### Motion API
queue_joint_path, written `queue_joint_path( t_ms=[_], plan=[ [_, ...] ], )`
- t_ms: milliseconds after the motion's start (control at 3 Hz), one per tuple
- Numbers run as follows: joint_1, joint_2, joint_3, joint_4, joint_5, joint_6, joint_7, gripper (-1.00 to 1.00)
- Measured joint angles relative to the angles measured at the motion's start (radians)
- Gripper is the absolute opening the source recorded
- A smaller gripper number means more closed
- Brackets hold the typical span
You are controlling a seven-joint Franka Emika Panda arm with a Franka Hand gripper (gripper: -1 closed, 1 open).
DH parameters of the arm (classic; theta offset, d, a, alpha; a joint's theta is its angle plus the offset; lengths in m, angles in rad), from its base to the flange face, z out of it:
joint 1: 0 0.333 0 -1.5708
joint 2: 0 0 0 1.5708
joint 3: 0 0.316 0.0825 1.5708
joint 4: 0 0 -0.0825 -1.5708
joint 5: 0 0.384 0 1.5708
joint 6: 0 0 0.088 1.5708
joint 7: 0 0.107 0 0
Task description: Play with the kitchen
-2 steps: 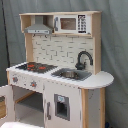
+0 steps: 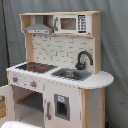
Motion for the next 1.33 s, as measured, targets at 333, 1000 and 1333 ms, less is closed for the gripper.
queue_joint_path(
  t_ms=[333,1000,1333],
  plan=[
    [-0.042,0.003,-0.074,-0.016,-0.042,0.028,-0.045,1.0],
    [-0.149,0.012,-0.195,-0.018,-0.094,0.131,-0.148,1.0],
    [-0.202,0.015,-0.247,-0.01,-0.098,0.187,-0.217,1.0]
  ],
)
